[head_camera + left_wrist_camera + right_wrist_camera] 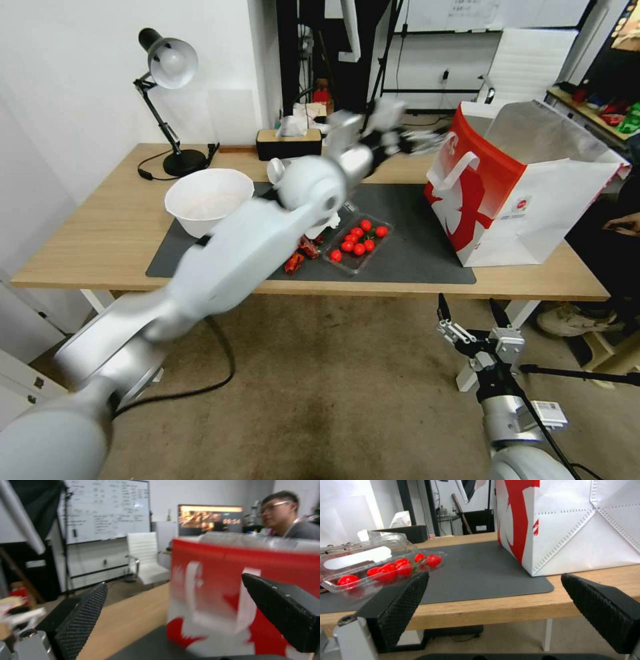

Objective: Pick up the trash from the table and place it into the takeout bag.

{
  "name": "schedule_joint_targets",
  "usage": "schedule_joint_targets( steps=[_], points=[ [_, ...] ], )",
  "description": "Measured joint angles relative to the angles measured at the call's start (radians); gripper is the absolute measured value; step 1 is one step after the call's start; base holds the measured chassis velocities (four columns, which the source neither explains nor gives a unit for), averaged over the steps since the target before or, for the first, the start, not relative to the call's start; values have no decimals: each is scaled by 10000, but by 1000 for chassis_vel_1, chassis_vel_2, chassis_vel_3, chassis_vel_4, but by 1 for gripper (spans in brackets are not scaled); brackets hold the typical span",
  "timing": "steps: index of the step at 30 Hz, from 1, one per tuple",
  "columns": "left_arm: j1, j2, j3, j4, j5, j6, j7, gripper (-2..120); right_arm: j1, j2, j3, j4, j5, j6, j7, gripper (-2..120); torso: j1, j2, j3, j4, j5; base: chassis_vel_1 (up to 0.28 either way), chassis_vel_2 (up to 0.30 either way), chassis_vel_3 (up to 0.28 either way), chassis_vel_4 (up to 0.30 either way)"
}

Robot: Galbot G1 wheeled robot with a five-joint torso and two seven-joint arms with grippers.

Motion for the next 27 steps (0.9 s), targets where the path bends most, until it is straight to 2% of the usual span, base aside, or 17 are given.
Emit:
schedule_joint_targets(
  steps=[1, 2, 4, 5, 7, 8, 10, 12, 14, 15, 16, 18, 19, 20, 22, 25, 27],
  points=[
    [487, 293, -264, -381, 161, 8, 2, 100, -1, -1, -11, 10, -3, -8, 0, 100, 0, 0, -1, 0, 2, 0, 0, 0, 0],
    [487, 293, -264, -381, 161, 8, 2, 100, -1, -1, -11, 10, -3, -8, 0, 100, 0, 0, -1, 0, 2, 0, 0, 0, 0],
    [1686, 842, -924, -1204, 465, 24, 13, 100, -6, -7, -15, 51, -9, -28, 4, 100, 1, 0, -1, -3, 1, 0, 0, 0, 0],
    [1686, 842, -924, -1204, 465, 24, 13, 100, -6, -7, -15, 51, -9, -28, 4, 100, 1, 0, -1, -3, 1, 0, 0, 0, 0],
    [2839, 1206, -1583, -1797, 795, 31, 165, 100, -23, 0, -24, 89, -21, -30, 4, 100, -1, 0, -1, 0, 3, 0, 0, 0, 0],
    [2839, 1206, -1583, -1797, 795, 31, 165, 100, -23, 0, -24, 89, -21, -30, 4, 100, -1, 0, -1, 0, 3, 0, 0, 0, 0],
    [4061, 1591, -2551, -2308, 1324, -1, 422, 100, -54, 27, -43, 128, -94, -31, 4, 100, -1, 0, -1, -1, 8, 0, 0, 0, 0],
    [4307, 1666, -2770, -2400, 1407, -21, 458, 100, -60, 34, -47, 144, -120, -31, 3, 100, -1, 0, -1, -1, 9, 0, 0, 0, 0],
    [5496, 1909, -3648, -2772, 1756, -223, 500, 100, -99, 63, -47, 220, -204, -31, 4, 100, 0, 0, -1, -3, 10, 0, 0, 0, 0],
    [6021, 1952, -3910, -2885, 1968, -400, 497, 100, -116, 67, -46, 247, -215, -31, 3, 100, -1, 1, 0, -2, 8, 0, 0, 0, 0],
    [6021, 1952, -3910, -2885, 1968, -400, 497, 100, -116, 67, -46, 247, -215, -31, 3, 100, -1, 1, 0, -2, 8, 0, 0, 0, 0],
    [7483, 1921, -4591, -3063, 2712, -957, 482, 100, -151, 74, -35, 295, -231, -32, 2, 100, -1, 0, -1, 0, 5, 0, 0, 0, 0],
    [7483, 1921, -4591, -3063, 2712, -957, 482, 100, -151, 74, -35, 295, -231, -32, 2, 100, -1, 0, -1, 0, 5, 0, 0, 0, 0],
    [8149, 1807, -4978, -3183, 2978, -1183, 474, 100, -154, 76, -35, 308, -238, -31, 0, 100, -1, 1, -1, 0, 6, 0, 0, 0, 0],
    [8478, 1733, -5184, -3243, 3076, -1288, 465, 100, -154, 79, -35, 310, -241, -31, 0, 100, -1, 0, 0, 0, 6, 0, 0, 0, 0],
    [9947, 1299, -6244, -3473, 4012, -2102, 320, 100, -177, 124, -40, 312, -279, -32, -1, 100, -1, 1, -1, -3, 8, 0, 0, 0, 0],
    [10304, 1197, -6468, -3483, 4359, -2365, 218, 100, -183, 138, -43, 313, -288, -32, -3, 100, -1, 0, -1, -2, 9, 0, 0, 0, 0]
  ],
)
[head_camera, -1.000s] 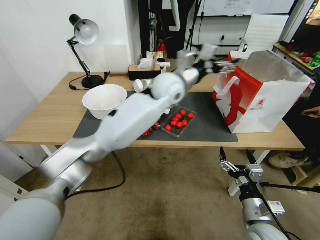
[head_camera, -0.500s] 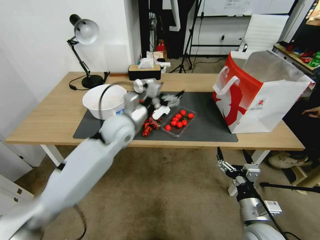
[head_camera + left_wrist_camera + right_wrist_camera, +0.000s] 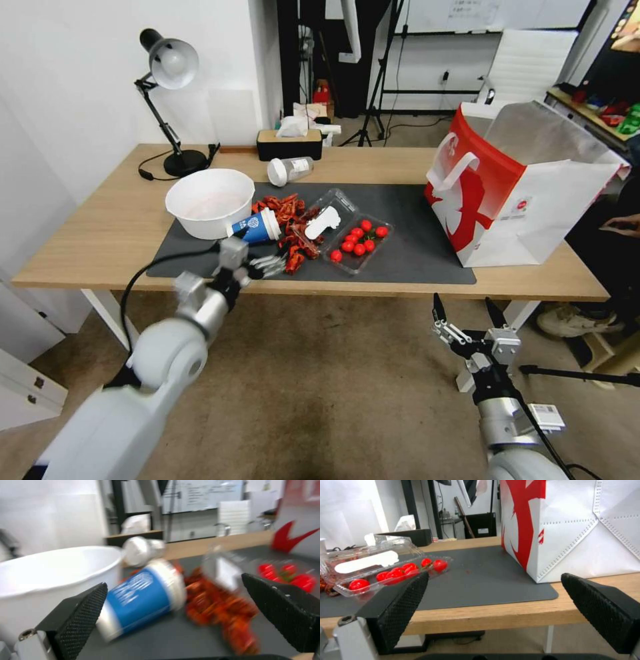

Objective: Pick up the trash from the table and place it into the takeout bag.

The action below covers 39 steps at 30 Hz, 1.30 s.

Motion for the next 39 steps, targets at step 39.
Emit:
schedule_joint_targets(
  steps=[39],
  points=[
    [2510, -882, -1143, 935, 1120, -2055, -370, 100, 292, -146, -510, -235, -175, -180, -147, 100, 2, -1, 1, 0, 0, 0, 0, 0, 0]
  ],
)
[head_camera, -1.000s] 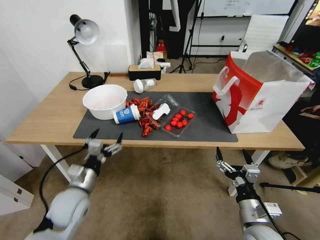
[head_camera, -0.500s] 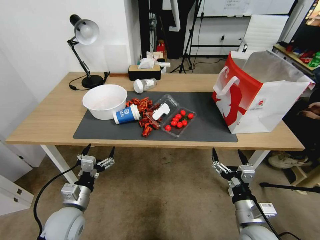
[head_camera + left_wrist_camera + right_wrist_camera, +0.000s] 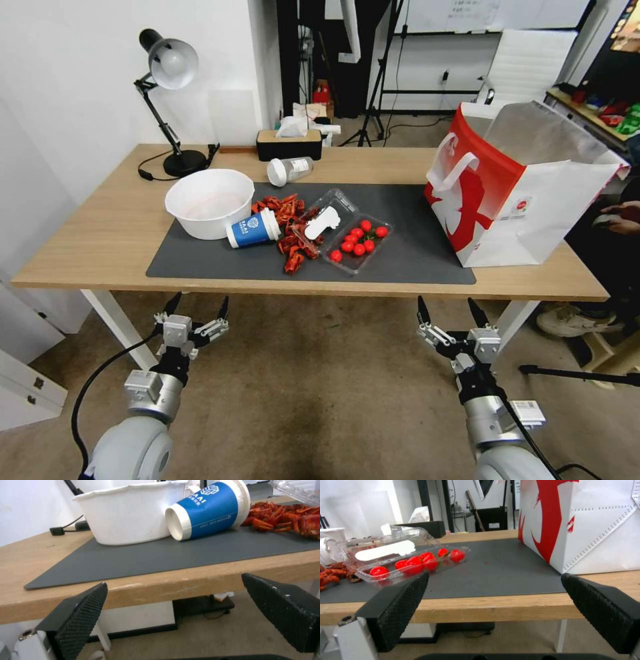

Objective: Pick up the trash from the table and place it into the takeout bag.

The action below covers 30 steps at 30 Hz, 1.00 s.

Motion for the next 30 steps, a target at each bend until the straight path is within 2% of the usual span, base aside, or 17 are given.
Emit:
schedule_joint_targets(
  steps=[11, 17, 18, 19, 21, 22, 23, 26, 27, 30],
  points=[
    [-324, 178, -136, -103, -62, 10, -25, 100, -42, 35, 42, 27, 2, -2, -12, 100, 0, 0, 0, 2, -1, 0, 0, 0, 0],
    [-1414, 699, -58, -243, -64, -8, 141, 100, 1, -29, 49, 55, 44, -12, -11, 100, 0, 0, 1, 1, 0, 0, 0, 0, 0],
    [-2121, 1088, 203, -184, -87, 106, 447, 100, 25, -85, 51, 73, 71, -28, -5, 100, 0, 0, 1, 0, -1, 0, 0, 0, 0],
    [-2121, 1088, 203, -184, -87, 106, 447, 100, 25, -85, 51, 73, 71, -28, -5, 100, 0, 0, 1, 0, -1, 0, 0, 0, 0],
    [-2888, 1557, 517, -52, -115, 248, 960, 100, 52, -145, 68, 99, 125, -78, 9, 100, 0, 0, 1, -5, -2, 0, 0, 0, 0],
    [-3485, 1940, 780, 98, -189, 414, 1429, 100, 65, -181, 104, 133, 183, -124, 20, 100, 0, 0, 2, -2, 0, 0, 0, 0, 0],
    [-3485, 1940, 780, 98, -189, 414, 1429, 100, 65, -181, 104, 133, 183, -124, 20, 100, 0, 0, 2, -2, 0, 0, 0, 0, 0],
    [-4850, 2695, 1457, 764, -255, 754, 2605, 100, 49, -204, 157, 167, 223, -164, 26, 100, 1, 0, 2, -2, -2, 0, 0, 0, 0],
    [-4850, 2695, 1457, 764, -255, 754, 2605, 100, 49, -204, 157, 167, 223, -164, 26, 100, 1, 0, 2, -2, -2, 0, 0, 0, 0],
    [-6060, 3331, 2100, 1319, -98, 1073, 3623, 100, 23, -203, 195, 198, 229, -170, 30, 100, 1, -1, 2, 1, -4, 0, 0, 0, 0]
  ],
)
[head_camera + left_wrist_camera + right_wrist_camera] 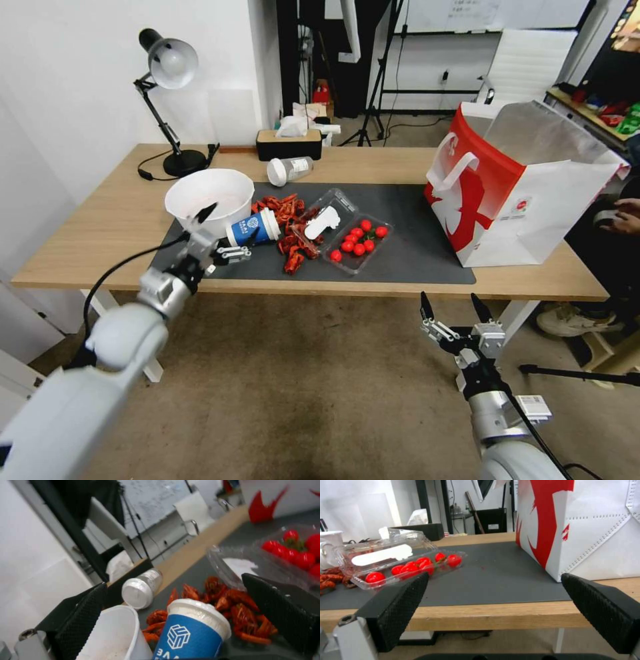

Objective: Pick up the trash from the table and place it into the takeout bag.

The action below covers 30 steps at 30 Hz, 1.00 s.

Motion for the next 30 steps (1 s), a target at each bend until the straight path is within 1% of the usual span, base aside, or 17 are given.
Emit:
schedule_joint_targets(
  steps=[1, 2, 5, 6, 7, 9, 10, 11, 12, 14, 15, 16, 17, 18, 20, 23, 30],
  points=[
    [-333, 182, 172, 103, 75, 187, 203, 100, 1, 0, 19, 10, 3, 0, 7, 100, -1, 0, -1, -1, 4, 0, 0, 0, 0],
    [-333, 182, 172, 103, 75, 187, 203, 100, 1, 0, 19, 10, 3, 0, 7, 100, -1, 0, -1, -1, 4, 0, 0, 0, 0],
    [-1339, 672, 747, 384, 517, 732, 884, 100, 4, 0, 34, 36, 9, -11, 16, 100, 1, 0, 0, -1, 1, 0, 0, 0, 0],
    [-1339, 672, 747, 384, 517, 732, 884, 100, 4, 0, 34, 36, 9, -11, 16, 100, 1, 0, 0, -1, 1, 0, 0, 0, 0],
    [-1612, 781, 924, 462, 693, 850, 1149, 100, 6, 6, 34, 36, 9, -20, 19, 100, 0, 0, -1, -1, 5, 0, 0, 0, 0],
    [-2174, 963, 1424, 661, 1119, 975, 1928, 100, 12, 23, 2, 36, 6, -45, 21, 100, 0, 0, -1, -1, 3, 0, 0, 0, 0],
    [-2174, 963, 1424, 661, 1119, 975, 1928, 100, 12, 23, 2, 36, 6, -45, 21, 100, 0, 0, -1, -1, 3, 0, 0, 0, 0],
    [-2337, 1004, 1587, 736, 1227, 992, 2241, 100, 16, 29, -5, 36, 1, -47, 22, 100, 0, 0, -1, 0, 2, 0, 0, 0, 0],
    [-2635, 1056, 1882, 918, 1370, 981, 2851, 100, 20, 40, -18, 36, -10, -48, 23, 100, 0, 0, -1, 0, 6, 0, 0, 0, 0],
    [-3009, 1072, 2295, 1194, 1677, 905, 3636, 100, 7, 72, -25, 36, -27, -49, 23, 100, 0, 0, -1, -1, 0, 0, 0, 0, 0],
    [-3009, 1072, 2295, 1194, 1677, 905, 3636, 100, 7, 72, -25, 36, -27, -49, 23, 100, 0, 0, -1, -1, 0, 0, 0, 0, 0],
    [-3230, 1070, 2523, 1362, 1872, 865, 4006, 100, -11, 97, -25, 37, -40, -49, 23, 100, 0, 0, -1, -1, 4, 0, 0, 0, 0],
    [-3387, 1061, 2707, 1458, 1951, 847, 4181, 100, -27, 110, -25, 38, -47, -49, 23, 100, -1, 0, -2, 1, 7, 0, 0, 0, 0],
    [-3387, 1061, 2707, 1458, 1951, 847, 4181, 100, -27, 110, -25, 38, -47, -49, 23, 100, -1, 0, -2, 1, 7, 0, 0, 0, 0],
    [-3950, 970, 3295, 1791, 2035, 832, 4492, 100, -75, 138, 15, 48, -56, -50, 21, 100, -1, 0, -2, -3, 4, 0, 0, 0, 0],
    [-4279, 811, 3465, 2075, 2039, 881, 4540, 100, -82, 141, 66, 53, -50, -50, 20, 100, 0, 0, -2, -1, 4, 0, 0, 0, 0],
    [-4881, 627, 3901, 2730, 2055, 1044, 4267, 100, -91, 155, 91, 51, -33, -50, 18, 100, 0, 0, -1, -1, 4, 0, 0, 0, 0]
  ],
)
